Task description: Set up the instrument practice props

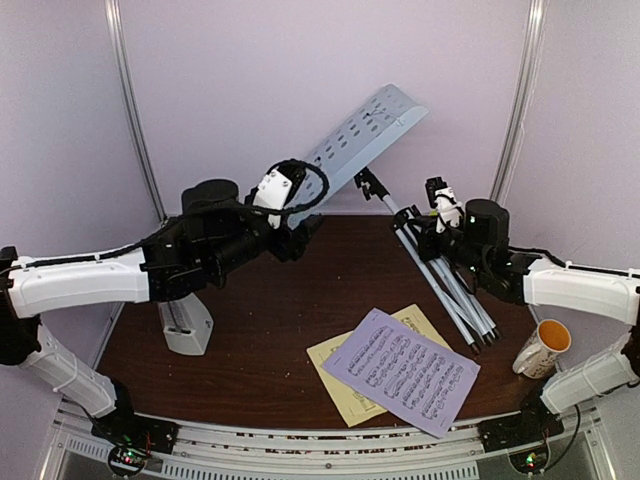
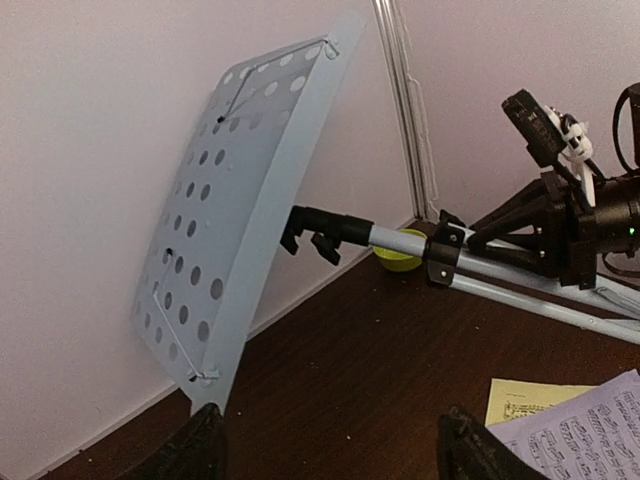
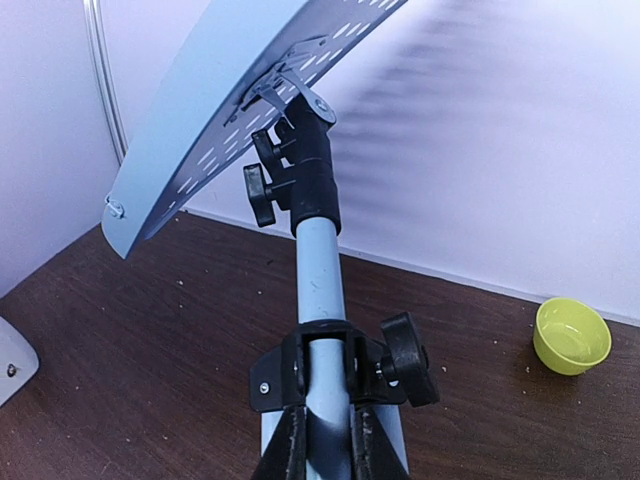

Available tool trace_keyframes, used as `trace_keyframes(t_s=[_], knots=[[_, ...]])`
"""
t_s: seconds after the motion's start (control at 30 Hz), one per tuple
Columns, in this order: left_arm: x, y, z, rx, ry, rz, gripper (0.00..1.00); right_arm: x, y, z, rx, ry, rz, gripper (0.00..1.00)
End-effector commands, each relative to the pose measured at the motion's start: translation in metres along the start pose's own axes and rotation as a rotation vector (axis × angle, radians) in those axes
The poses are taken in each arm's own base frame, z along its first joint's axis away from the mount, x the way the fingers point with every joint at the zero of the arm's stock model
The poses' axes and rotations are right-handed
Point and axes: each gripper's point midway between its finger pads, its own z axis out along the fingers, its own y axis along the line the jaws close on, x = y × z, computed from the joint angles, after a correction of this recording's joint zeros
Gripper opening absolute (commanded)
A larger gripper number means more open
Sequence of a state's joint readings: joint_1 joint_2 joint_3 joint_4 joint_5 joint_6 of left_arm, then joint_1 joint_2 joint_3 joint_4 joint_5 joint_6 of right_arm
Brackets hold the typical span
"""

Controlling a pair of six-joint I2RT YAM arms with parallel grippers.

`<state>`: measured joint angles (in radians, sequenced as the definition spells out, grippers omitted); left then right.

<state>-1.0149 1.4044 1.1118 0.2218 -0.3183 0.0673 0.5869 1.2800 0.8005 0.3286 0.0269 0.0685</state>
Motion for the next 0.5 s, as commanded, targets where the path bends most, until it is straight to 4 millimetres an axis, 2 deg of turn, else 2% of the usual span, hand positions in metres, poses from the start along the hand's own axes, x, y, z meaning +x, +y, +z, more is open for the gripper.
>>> trace_keyframes(t_s=[0.0, 0.17, 0.37, 0.47], knots=[[-0.022, -0.027, -0.007, 0.084, -0.159, -0.147, 0.73, -0.192, -0.001, -0.093, -0.072, -0.718, 0.176, 0.0], [-0.009, -0.063, 0.001, 0.167, -0.178, -0.204, 0.71, -0.208, -0.002, -0.113, -0.107, -0.813, 0.25, 0.0], [0.005, -0.097, 0.031, 0.186, -0.132, -0.207, 0.7, -0.223, 0.003, -0.127, -0.149, -0.9, 0.316, 0.0], [0.021, -0.116, 0.049, 0.205, -0.087, -0.183, 0.71, -0.227, 0.007, -0.13, -0.17, -0.923, 0.328, 0.0]])
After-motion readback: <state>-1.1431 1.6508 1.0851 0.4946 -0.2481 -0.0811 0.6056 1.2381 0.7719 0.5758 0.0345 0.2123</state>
